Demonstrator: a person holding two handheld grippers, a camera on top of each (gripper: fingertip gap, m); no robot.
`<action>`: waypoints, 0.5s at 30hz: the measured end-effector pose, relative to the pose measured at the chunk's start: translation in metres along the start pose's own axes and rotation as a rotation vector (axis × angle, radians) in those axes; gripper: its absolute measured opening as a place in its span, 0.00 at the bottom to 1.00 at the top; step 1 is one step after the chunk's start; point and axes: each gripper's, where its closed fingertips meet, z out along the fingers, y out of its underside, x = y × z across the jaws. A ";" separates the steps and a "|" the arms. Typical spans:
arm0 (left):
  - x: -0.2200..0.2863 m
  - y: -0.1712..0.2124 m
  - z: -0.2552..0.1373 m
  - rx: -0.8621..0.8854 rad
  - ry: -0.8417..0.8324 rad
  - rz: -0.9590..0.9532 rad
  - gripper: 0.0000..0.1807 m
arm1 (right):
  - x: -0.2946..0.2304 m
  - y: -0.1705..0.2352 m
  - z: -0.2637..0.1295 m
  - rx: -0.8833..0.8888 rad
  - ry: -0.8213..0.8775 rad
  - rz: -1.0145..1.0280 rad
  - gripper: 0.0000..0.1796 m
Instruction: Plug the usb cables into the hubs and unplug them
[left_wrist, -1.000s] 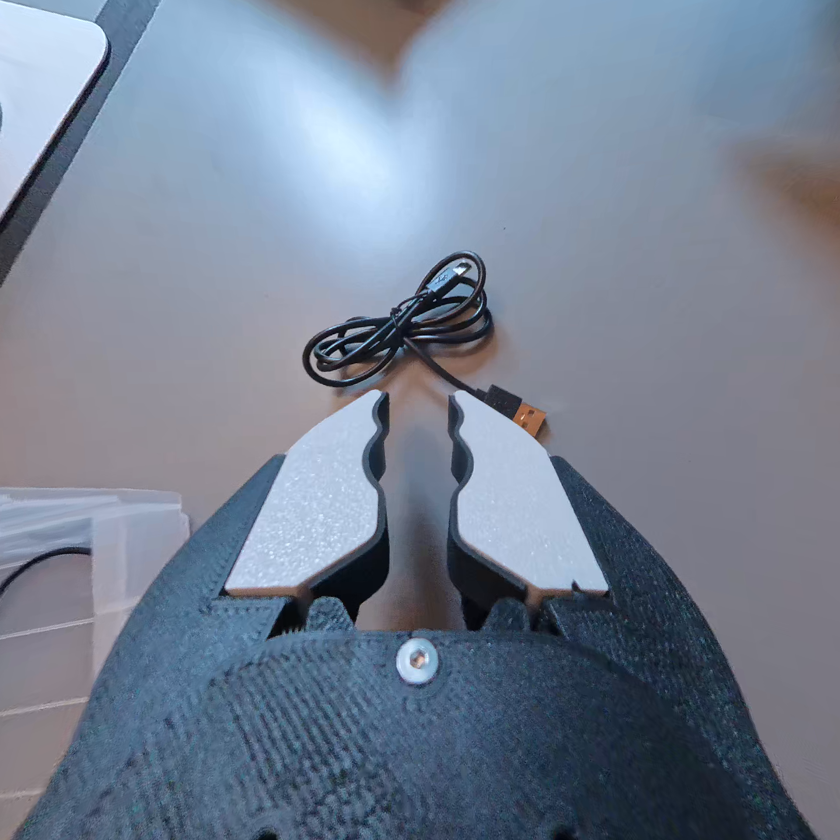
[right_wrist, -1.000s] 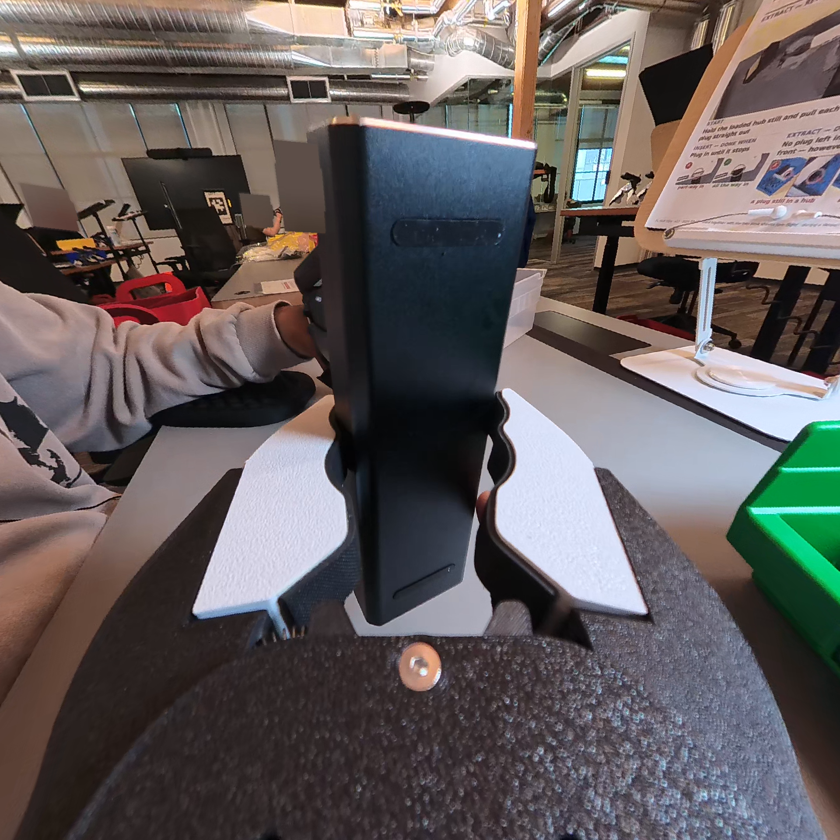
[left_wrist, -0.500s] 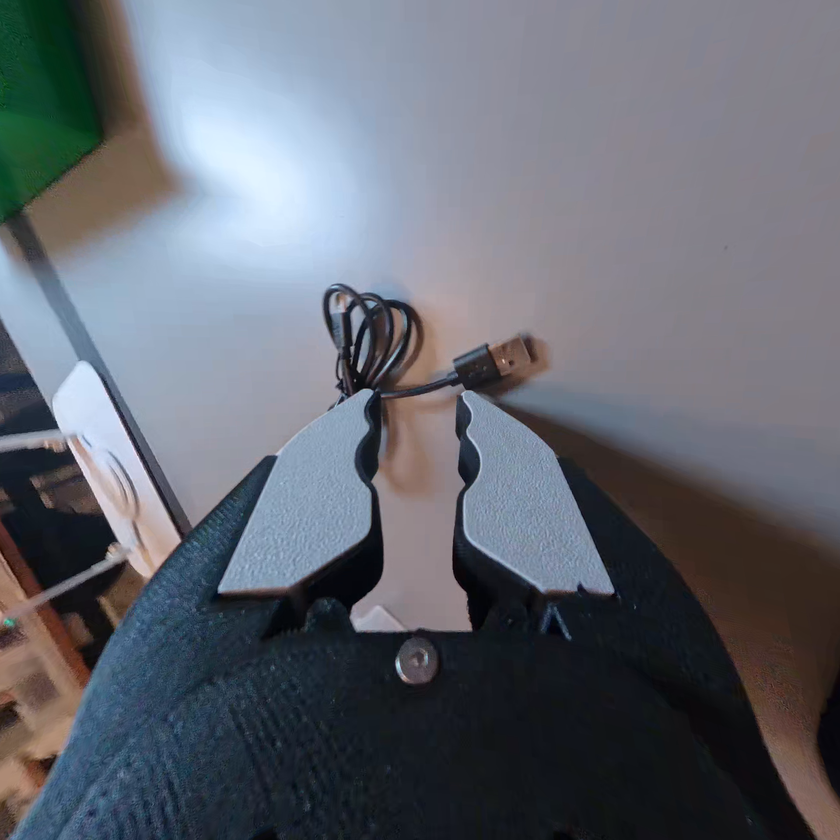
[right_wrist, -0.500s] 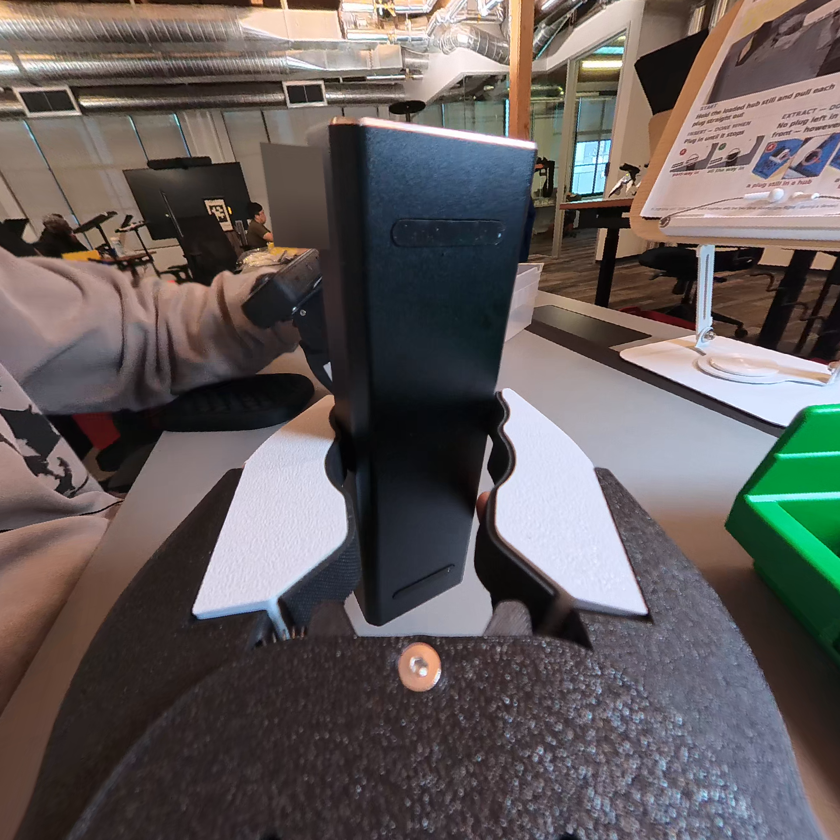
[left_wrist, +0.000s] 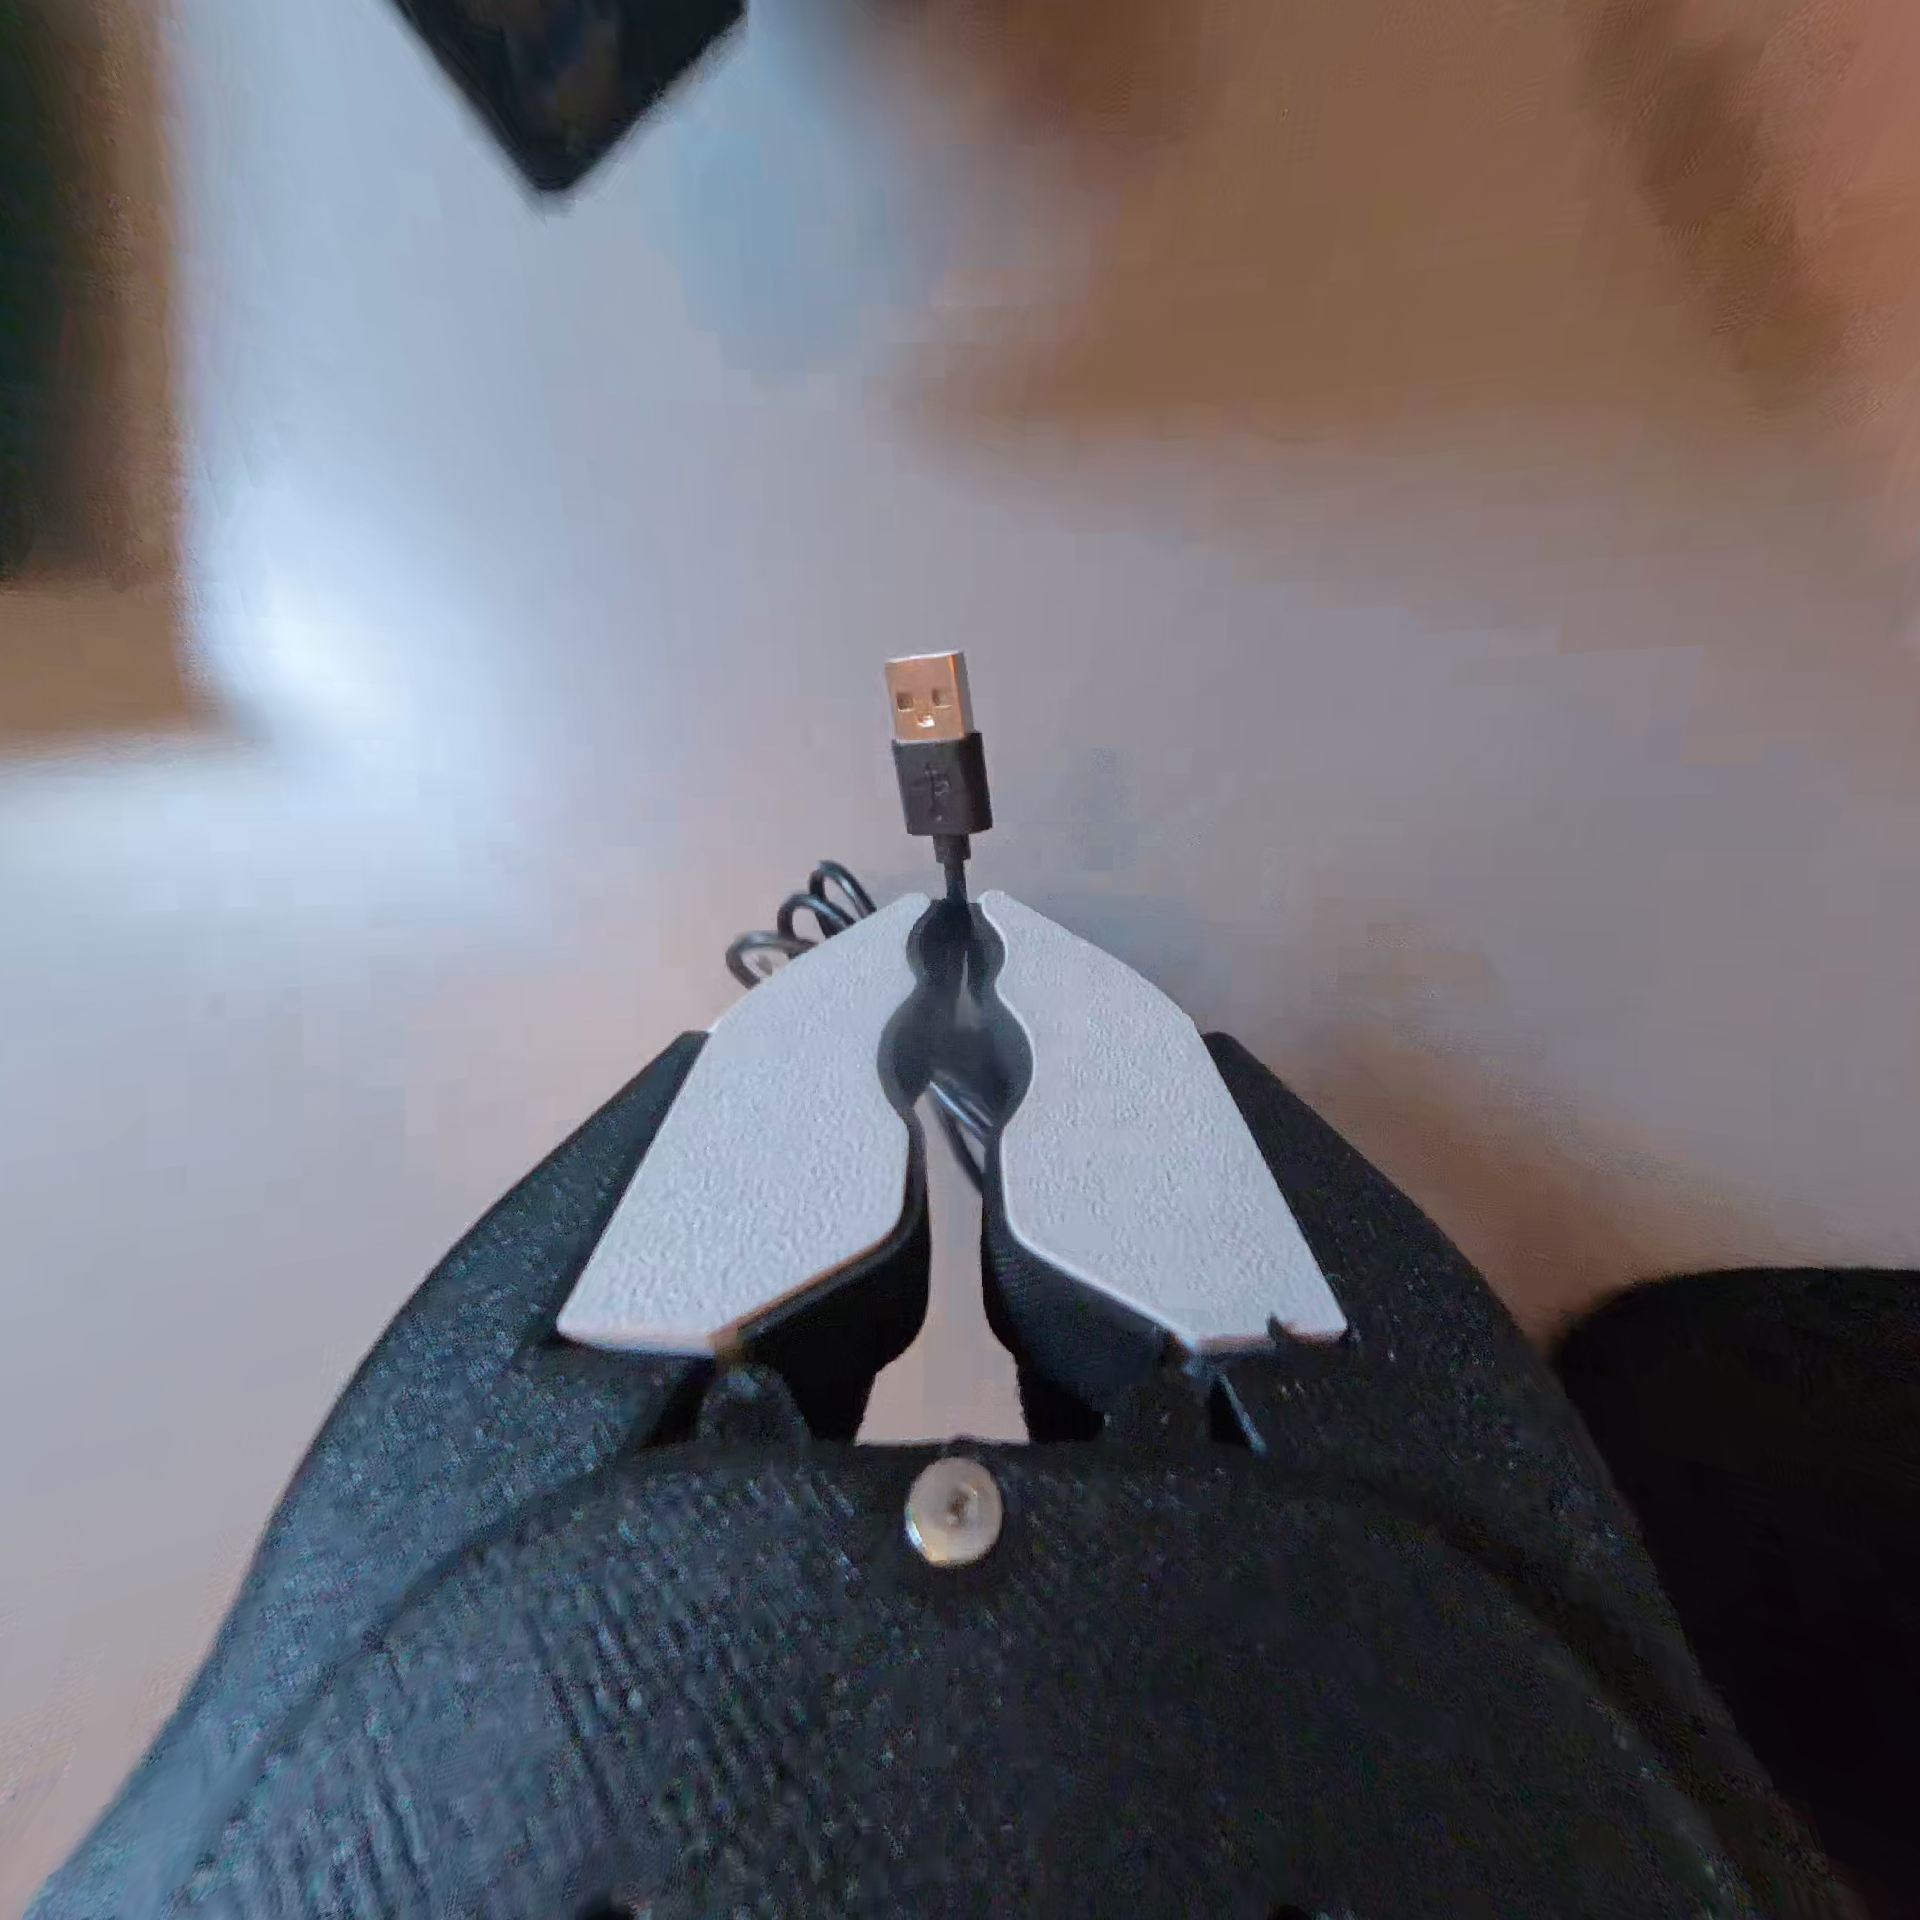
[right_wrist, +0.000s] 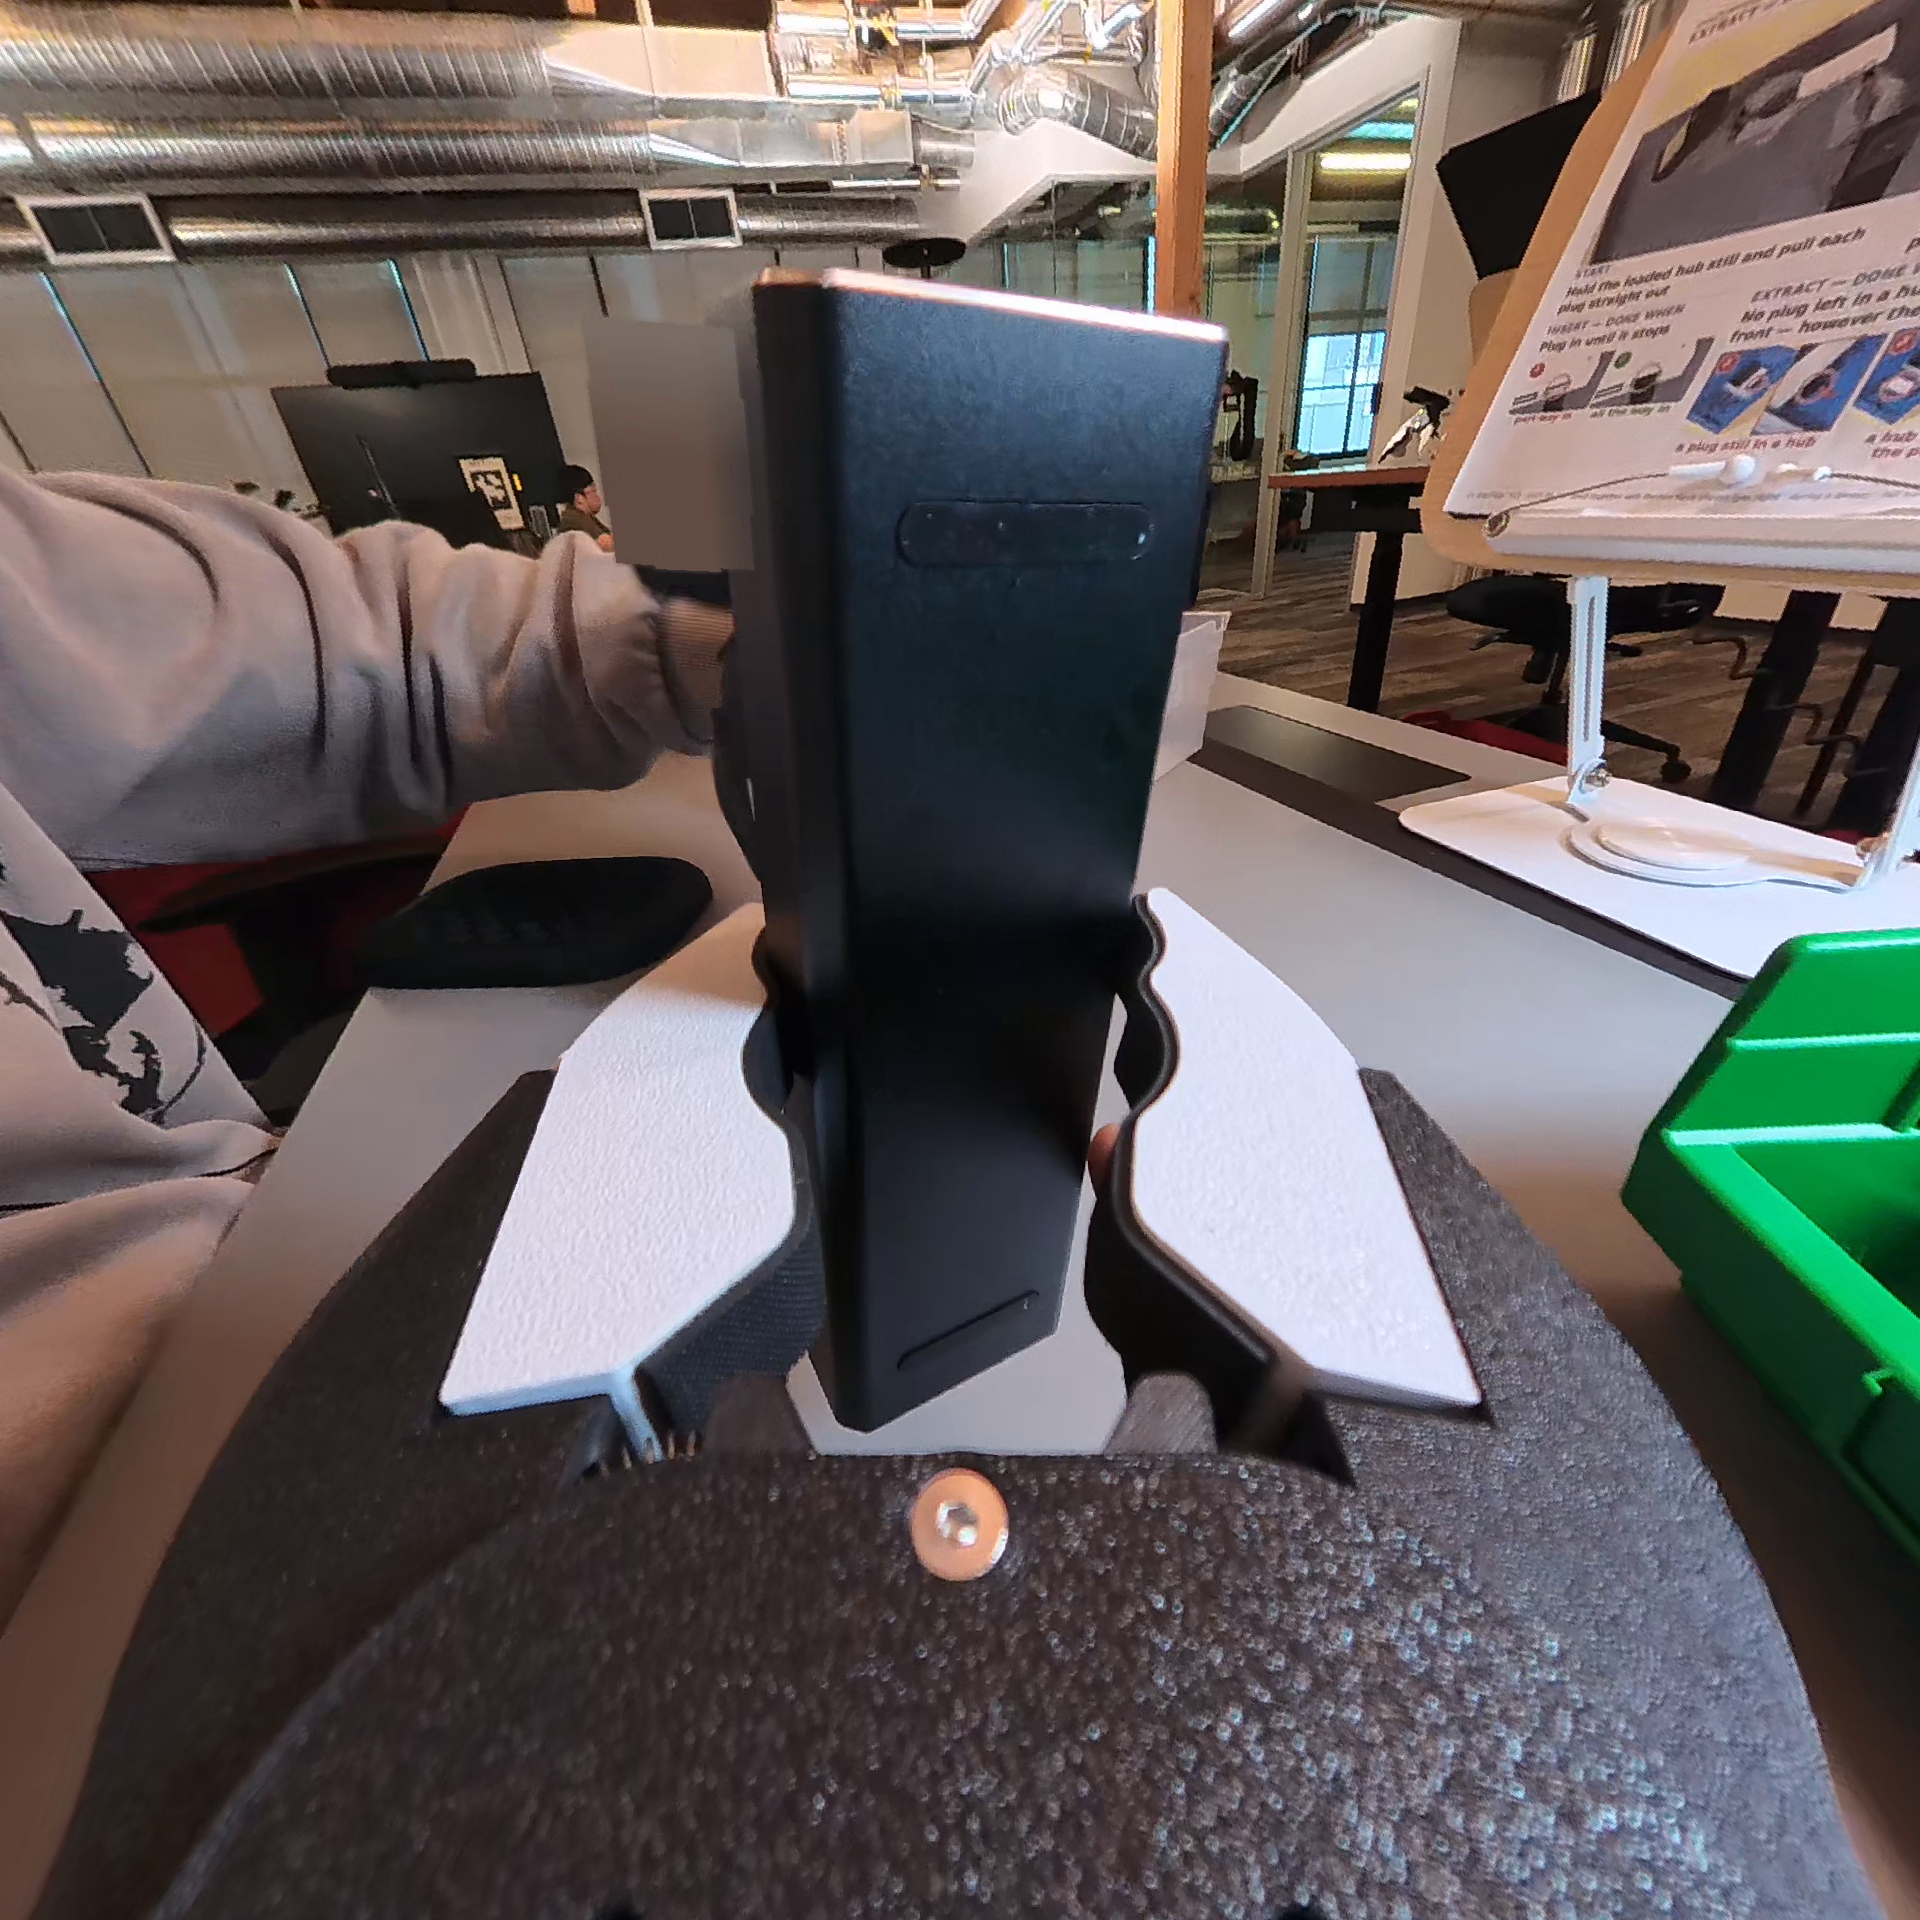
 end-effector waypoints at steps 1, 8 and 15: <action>0.014 -0.016 -0.010 0.098 0.093 -0.071 0.02 | 0.000 -0.002 0.000 0.007 -0.003 0.003 0.34; 0.054 -0.025 -0.028 0.271 0.432 -0.392 0.10 | -0.009 -0.007 0.001 0.028 -0.041 0.024 0.34; -0.011 0.020 -0.003 0.147 -0.001 -0.592 0.11 | -0.007 -0.005 0.000 0.021 -0.033 0.029 0.34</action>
